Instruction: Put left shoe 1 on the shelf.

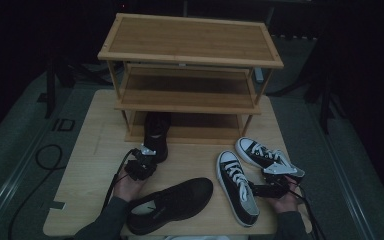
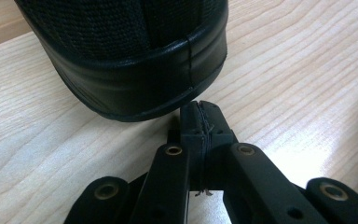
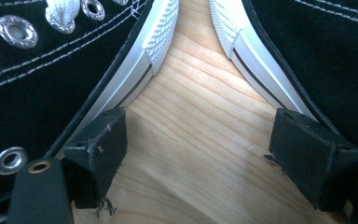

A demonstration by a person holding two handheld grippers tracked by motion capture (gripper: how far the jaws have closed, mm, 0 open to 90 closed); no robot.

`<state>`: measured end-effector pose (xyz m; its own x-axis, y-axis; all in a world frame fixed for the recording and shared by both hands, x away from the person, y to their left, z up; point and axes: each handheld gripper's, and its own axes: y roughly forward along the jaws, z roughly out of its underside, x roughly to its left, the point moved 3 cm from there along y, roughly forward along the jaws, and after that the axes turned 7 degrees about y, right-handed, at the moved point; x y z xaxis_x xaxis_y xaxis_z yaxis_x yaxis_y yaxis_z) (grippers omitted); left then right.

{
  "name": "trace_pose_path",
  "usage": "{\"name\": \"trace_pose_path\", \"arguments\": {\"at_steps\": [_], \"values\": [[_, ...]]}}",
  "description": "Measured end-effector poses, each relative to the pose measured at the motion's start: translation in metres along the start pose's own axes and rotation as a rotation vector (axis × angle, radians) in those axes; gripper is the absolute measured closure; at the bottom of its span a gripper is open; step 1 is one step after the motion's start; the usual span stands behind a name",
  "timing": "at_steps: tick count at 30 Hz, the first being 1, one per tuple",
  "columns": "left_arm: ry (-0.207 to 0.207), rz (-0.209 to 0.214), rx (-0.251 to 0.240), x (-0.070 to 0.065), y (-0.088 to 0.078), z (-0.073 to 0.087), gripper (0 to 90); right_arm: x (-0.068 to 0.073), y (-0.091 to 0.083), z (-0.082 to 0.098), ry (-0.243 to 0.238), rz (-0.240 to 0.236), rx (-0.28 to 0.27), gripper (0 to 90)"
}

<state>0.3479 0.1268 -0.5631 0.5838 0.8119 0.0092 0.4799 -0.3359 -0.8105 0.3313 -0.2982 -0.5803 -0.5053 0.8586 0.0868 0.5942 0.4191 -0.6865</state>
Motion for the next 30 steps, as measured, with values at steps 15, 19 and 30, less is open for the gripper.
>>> {"name": "trace_pose_path", "arguments": {"at_steps": [15, 19, 30], "values": [[0.0, -0.019, 0.012, 0.017, 0.011, -0.017, 89.4, 0.0, 0.0, 0.0, 0.0, 0.0, 0.0, 18.8], [0.008, -0.022, 0.02, 0.021, 0.016, -0.023, 89.4, 0.0, 0.0, 0.0, 0.0, 0.0, 0.0, 18.8], [0.012, -0.039, 0.029, 0.027, 0.028, -0.038, 89.4, 0.0, 0.0, 0.0, 0.0, 0.0, 0.0, 18.8]]}}
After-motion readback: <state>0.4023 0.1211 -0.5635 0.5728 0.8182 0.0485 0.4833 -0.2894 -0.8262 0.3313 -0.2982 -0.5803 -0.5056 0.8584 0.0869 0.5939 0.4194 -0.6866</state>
